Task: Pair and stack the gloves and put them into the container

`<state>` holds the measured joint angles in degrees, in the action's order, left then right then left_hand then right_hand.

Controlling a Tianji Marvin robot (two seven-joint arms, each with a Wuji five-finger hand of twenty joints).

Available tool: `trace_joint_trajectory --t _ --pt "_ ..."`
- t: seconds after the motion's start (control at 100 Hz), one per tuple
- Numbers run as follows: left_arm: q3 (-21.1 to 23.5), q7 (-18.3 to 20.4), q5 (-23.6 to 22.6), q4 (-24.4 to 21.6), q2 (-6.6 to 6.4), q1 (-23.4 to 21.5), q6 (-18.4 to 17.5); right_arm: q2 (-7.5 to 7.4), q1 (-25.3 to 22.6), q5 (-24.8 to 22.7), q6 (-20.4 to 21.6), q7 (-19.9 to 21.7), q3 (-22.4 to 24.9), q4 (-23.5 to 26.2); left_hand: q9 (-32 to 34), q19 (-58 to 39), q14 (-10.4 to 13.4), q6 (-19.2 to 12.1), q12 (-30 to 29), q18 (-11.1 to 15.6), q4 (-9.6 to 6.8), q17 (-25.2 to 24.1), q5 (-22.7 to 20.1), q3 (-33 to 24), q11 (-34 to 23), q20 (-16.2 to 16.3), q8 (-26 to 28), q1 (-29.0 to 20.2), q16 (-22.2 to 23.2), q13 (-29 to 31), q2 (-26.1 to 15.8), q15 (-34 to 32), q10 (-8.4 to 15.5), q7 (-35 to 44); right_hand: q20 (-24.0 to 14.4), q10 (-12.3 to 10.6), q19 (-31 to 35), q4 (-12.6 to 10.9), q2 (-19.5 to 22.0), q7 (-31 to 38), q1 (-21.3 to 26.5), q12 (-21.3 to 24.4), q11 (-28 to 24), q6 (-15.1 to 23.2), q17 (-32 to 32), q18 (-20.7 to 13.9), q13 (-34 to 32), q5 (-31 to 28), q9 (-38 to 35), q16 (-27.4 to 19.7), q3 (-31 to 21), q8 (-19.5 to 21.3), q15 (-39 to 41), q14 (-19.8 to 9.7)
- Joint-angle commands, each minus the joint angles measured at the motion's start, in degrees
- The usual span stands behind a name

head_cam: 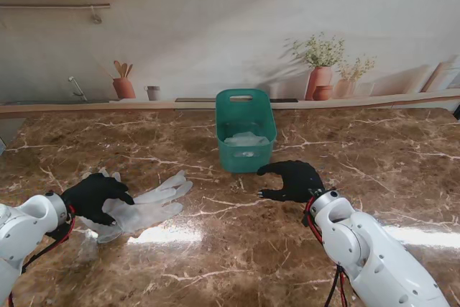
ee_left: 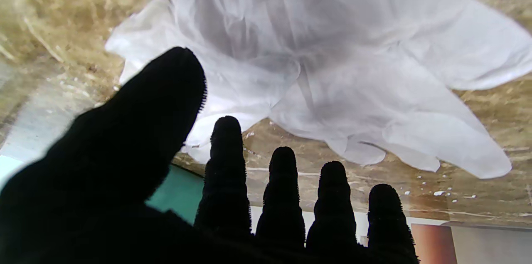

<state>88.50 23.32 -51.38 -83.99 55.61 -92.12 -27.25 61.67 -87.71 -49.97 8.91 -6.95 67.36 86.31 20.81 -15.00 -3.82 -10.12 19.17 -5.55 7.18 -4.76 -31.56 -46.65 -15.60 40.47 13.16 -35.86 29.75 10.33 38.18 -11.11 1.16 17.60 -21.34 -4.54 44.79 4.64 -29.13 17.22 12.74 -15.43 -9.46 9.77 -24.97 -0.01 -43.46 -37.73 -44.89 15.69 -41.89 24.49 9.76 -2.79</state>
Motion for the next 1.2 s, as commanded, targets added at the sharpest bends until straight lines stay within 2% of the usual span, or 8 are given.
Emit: trace_joint_trajectory --t 0.0,0.26,0.47,0.75,0.8,0.83,1.05,1.19 --pt "-0.4 0.3 -0.2 1.5 0.37 -0.8 -0.3 0.22 -0.3 0.4 -0.4 1.3 -0.2 0.5 -3.0 2.8 1.8 -2.2 -0.5 1.3 0.92 -0.5 1.1 -1.2 -0.5 1.5 -0.2 1.0 -0.2 -2.8 2.5 1.0 1.6 0.3 1.2 0.2 -1.2 -1.9 0.9 -0.2 -1.2 0.8 0.6 0.8 0.8 -1.3 1.2 -0.6 1.2 -0.5 -1.0 0.8 -0.1 -1.0" --pt "-0.3 -0.7 -3.0 2.4 0.17 -0.3 -1.9 0.19 -0.5 0.5 -0.6 2.0 -0.4 1.5 -3.4 3.5 2.3 -2.6 -0.3 1.4 0.63 -0.2 1.5 -2.0 -1.1 2.0 2.8 -1.3 -0.1 -2.1 2.0 0.6 2.1 5.7 1.2 0.2 -1.1 -1.8 0.9 -0.2 -1.1 0.8 0.5 0.9 0.7 -1.4 1.0 -0.7 1.0 -0.4 -1.4 0.9 0.0 -1.1" --pt "-1.9 -6.6 -5.4 5.0 0.63 0.8 -1.8 0.15 -0.5 0.8 -0.7 2.5 -0.6 1.6 0.0 0.7 2.0 -3.1 0.6 1.1 0.34 0.1 0.1 -3.0 -2.6 4.1 8.9 -2.8 0.7 0.5 -0.6 -1.0 1.8 15.9 1.2 0.2 -0.9 -1.7 0.9 -0.3 -0.9 0.7 0.3 1.1 0.6 -1.2 0.7 -0.6 0.8 -0.3 -1.9 0.9 0.2 -0.9" --pt "-5.5 -11.2 -7.4 8.6 0.74 3.4 -1.8 0.11 -0.7 0.9 -0.6 2.8 -0.4 1.8 2.8 -5.5 1.6 -3.2 1.0 0.6 0.33 1.0 -2.7 -4.6 -3.5 3.1 14.8 -2.7 1.6 3.2 -0.5 -3.3 1.8 23.2 1.0 0.2 -0.6 -1.5 0.9 -0.4 -0.7 0.5 0.1 1.3 0.7 -0.8 0.4 -0.4 0.6 0.3 -2.6 0.9 0.7 -0.5" --pt "-5.9 -12.0 -7.4 9.2 0.81 3.6 -1.6 0.10 -0.7 0.9 -0.6 2.9 -0.3 1.8 3.6 -7.3 1.8 -4.8 1.1 0.7 4.06 0.8 -5.0 1.3 -3.8 1.2 14.4 -6.7 1.5 3.4 -2.1 -3.8 1.9 25.7 1.0 0.2 -0.5 -1.5 1.1 -0.3 -0.8 0.4 0.1 1.4 0.7 -0.8 0.3 -0.4 0.5 0.4 -2.8 1.0 0.7 -0.4" --pt "-6.1 -12.4 -7.3 9.4 0.86 3.8 -1.5 0.09 -0.7 0.9 -0.6 2.9 -0.3 1.9 4.0 -7.9 2.0 -5.9 1.1 0.8 4.71 0.8 -6.4 4.4 -3.8 0.4 13.1 -8.7 1.4 3.5 -3.1 -3.9 2.1 27.2 1.0 0.3 -0.5 -1.5 1.1 -0.3 -0.9 0.4 0.0 1.3 0.7 -0.7 0.4 -0.4 0.5 0.4 -2.9 1.0 0.8 -0.4" --pt "-5.6 -10.1 -4.2 8.4 1.05 3.5 -0.8 0.08 -0.8 0.9 -0.6 3.1 -0.3 2.0 4.6 -6.1 2.7 -6.7 0.6 1.7 3.16 0.5 -14.9 16.9 -3.7 -0.6 3.9 -12.7 1.2 2.9 -16.5 -4.2 2.5 30.7 0.9 0.3 -0.5 -1.4 1.4 -0.4 -1.3 0.2 0.0 1.4 0.9 -0.4 0.4 -0.3 0.5 0.9 -3.6 1.0 0.9 -0.1" --pt "-4.4 -7.8 -1.0 5.9 1.30 2.4 0.2 0.10 -0.7 1.0 -0.5 3.0 -0.5 2.1 4.7 -4.2 3.2 -5.2 0.4 2.0 1.66 0.2 -14.8 27.2 -3.4 1.4 5.4 -15.5 0.7 2.1 -23.4 -3.1 2.0 31.1 0.8 0.3 -0.5 -1.4 1.5 -0.4 -1.4 0.1 0.0 1.4 1.1 -0.4 0.6 -0.2 0.5 1.0 -3.8 1.0 0.9 -0.1"
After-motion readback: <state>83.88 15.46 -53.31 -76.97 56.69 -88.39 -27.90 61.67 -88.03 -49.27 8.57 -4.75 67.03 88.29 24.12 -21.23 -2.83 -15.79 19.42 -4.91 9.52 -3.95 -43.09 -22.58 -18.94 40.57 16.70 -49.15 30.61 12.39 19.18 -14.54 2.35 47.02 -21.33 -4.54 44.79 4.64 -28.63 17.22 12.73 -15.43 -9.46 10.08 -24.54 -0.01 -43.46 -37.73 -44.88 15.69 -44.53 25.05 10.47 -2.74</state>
